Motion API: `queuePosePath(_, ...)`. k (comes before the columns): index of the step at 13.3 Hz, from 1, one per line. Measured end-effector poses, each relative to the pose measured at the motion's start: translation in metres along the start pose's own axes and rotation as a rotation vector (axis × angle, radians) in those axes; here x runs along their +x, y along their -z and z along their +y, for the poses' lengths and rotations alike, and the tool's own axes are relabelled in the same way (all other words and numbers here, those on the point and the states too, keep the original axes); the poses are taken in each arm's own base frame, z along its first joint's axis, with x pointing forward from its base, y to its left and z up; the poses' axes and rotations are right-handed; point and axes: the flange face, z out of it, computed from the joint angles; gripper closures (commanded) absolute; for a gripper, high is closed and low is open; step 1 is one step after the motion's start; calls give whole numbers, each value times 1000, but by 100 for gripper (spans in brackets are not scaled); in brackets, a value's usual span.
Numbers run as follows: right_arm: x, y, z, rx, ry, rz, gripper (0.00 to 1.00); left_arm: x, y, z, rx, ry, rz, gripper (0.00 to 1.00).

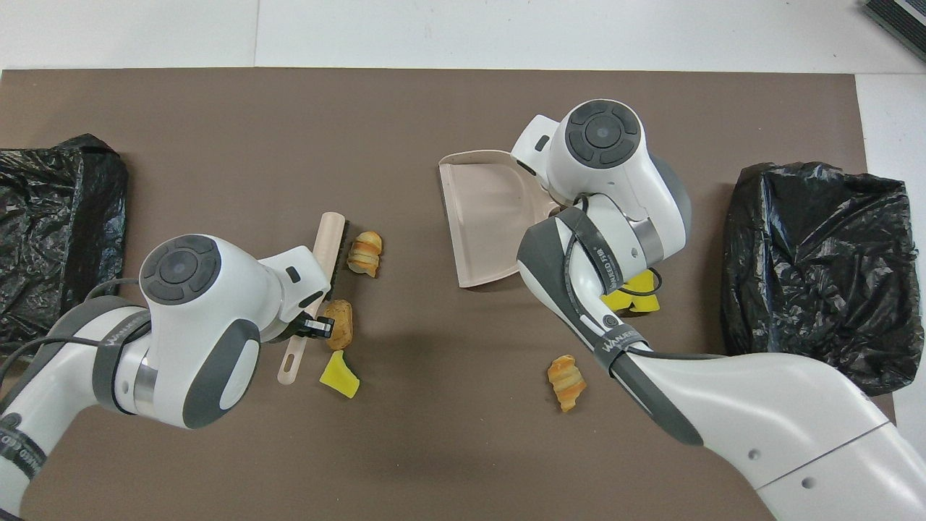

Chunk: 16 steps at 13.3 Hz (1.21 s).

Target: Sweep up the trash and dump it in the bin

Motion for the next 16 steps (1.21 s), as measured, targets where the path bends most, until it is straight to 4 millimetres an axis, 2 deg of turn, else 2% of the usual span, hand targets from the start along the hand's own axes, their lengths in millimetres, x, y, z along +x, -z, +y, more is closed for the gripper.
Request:
queuePosePath(2, 1, 1, 2, -29, 55, 9, 100, -3, 17, -6, -9, 146, 8, 100)
queuePosePath(5, 8, 3, 2, -42, 89, 19, 100, -21, 31, 2, 4, 389, -50, 100)
queuePosePath(9, 22, 0, 3, -19, 95, 45, 100, -48, 28, 48, 72, 820, -105, 100)
queuePosePath(12, 32, -9, 3, -1, 82, 66, 100, -75, 15, 81, 113, 1071, -101, 100)
queuePosePath(16, 31, -13, 4, 17, 61, 80, 100, -125, -32, 150, 35, 1245, -45, 100)
